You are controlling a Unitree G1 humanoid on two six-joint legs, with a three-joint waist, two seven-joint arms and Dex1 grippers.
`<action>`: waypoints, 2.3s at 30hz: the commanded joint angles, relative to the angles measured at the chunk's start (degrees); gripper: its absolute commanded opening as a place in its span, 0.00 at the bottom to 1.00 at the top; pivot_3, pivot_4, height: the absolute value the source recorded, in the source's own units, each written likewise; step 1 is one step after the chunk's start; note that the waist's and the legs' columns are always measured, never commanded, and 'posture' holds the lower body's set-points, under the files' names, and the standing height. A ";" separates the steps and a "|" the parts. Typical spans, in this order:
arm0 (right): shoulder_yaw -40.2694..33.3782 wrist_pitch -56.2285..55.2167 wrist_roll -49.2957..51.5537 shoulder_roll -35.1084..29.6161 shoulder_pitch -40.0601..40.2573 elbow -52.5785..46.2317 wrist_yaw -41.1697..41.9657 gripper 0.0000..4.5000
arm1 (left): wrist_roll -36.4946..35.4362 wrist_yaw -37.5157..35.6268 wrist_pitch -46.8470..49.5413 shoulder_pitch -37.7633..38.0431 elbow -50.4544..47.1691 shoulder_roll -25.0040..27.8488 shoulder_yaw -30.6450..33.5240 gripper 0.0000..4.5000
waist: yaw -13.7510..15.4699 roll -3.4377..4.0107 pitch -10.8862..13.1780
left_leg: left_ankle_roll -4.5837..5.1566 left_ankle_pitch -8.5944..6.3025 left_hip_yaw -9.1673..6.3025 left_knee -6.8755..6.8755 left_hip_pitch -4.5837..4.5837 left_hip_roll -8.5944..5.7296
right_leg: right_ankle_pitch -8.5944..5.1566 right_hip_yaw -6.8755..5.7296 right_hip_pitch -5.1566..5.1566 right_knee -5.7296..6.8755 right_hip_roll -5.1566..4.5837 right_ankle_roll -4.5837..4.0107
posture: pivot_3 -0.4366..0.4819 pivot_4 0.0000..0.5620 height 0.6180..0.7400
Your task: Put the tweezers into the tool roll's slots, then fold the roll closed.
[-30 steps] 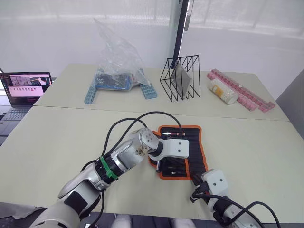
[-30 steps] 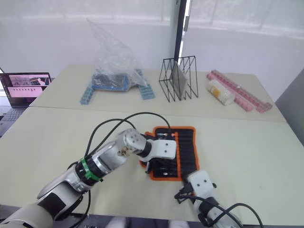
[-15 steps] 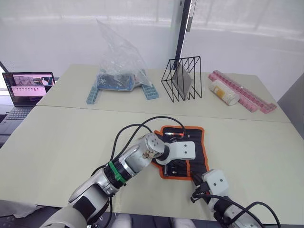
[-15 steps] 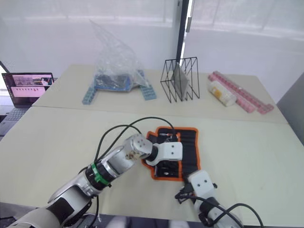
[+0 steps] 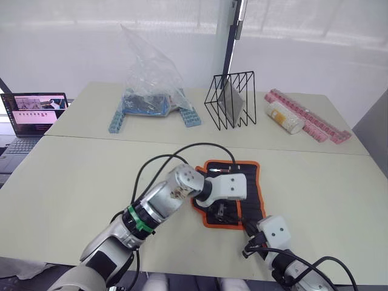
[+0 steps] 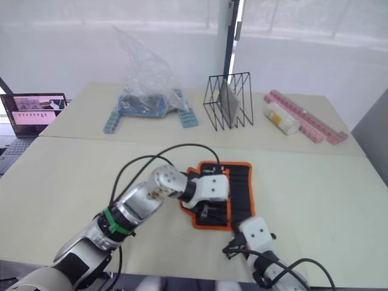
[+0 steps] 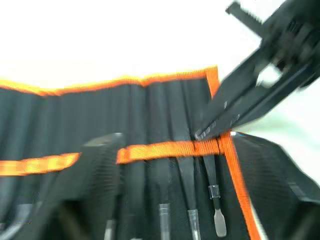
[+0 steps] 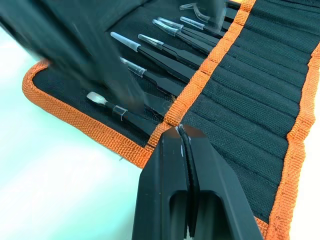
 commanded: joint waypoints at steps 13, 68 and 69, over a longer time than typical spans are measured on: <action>-2.02 1.75 2.32 -1.87 -3.75 2.98 4.46 0.00 | -12.99 3.23 -0.82 5.72 -2.56 10.49 24.00 0.99 | -0.91 0.04 0.00 | 0.00 0.00 -0.04 0.00 0.05 0.01 | 0.00 -0.01 0.00 0.07 0.02 -0.01 | 0.48 0.27 0.82; 11.96 1.97 2.46 -7.10 -24.08 0.12 14.49 1.00 | -26.24 8.02 -24.82 61.32 -18.63 20.62 51.92 1.00 | -0.84 0.31 0.33 | -0.01 -0.01 0.00 -0.03 -0.15 0.03 | -0.05 -0.02 -0.31 0.08 -0.04 -0.15 | 0.48 0.27 0.82; 13.08 2.23 1.54 -6.59 -24.49 0.48 14.00 1.00 | -26.52 7.74 -24.88 61.23 -18.79 20.81 51.76 1.00 | -0.86 0.31 0.33 | -0.01 -0.01 0.00 -0.03 -0.17 0.03 | -0.04 -0.02 -0.35 0.09 -0.04 -0.14 | 0.48 0.27 0.82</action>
